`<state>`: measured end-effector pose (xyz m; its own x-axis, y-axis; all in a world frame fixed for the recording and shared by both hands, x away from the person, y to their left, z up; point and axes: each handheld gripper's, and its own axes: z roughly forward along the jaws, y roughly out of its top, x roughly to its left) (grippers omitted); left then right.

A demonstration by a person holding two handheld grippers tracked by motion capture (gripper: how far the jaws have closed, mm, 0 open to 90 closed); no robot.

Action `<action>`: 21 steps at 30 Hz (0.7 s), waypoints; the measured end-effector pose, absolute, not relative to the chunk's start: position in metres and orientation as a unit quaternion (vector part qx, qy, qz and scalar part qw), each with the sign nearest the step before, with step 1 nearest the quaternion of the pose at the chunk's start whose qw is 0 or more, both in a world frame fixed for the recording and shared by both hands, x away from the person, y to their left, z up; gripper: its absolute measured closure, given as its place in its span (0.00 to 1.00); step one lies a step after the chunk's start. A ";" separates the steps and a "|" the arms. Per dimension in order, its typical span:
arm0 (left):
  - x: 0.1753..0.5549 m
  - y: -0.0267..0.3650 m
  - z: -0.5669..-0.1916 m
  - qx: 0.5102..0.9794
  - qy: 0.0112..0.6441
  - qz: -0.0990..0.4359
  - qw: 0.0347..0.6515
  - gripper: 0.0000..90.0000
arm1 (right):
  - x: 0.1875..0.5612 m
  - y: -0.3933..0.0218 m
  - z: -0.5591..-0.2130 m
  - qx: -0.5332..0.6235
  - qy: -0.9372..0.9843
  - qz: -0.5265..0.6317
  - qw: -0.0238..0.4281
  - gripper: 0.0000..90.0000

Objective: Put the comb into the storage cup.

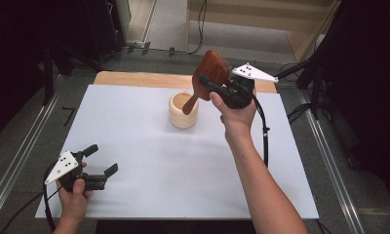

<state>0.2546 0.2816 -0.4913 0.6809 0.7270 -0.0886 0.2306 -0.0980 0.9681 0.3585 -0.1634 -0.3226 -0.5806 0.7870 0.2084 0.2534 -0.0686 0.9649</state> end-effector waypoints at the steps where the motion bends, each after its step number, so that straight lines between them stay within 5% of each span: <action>1: 0.255 0.282 -0.491 0.710 0.337 0.214 0.581 0.00 | 0.361 -0.163 -0.322 0.401 0.646 0.612 0.219 0.58; 21: 0.255 0.282 -0.491 0.709 0.337 0.214 0.582 0.00 | 0.381 -0.152 -0.323 0.397 0.648 0.607 0.232 0.58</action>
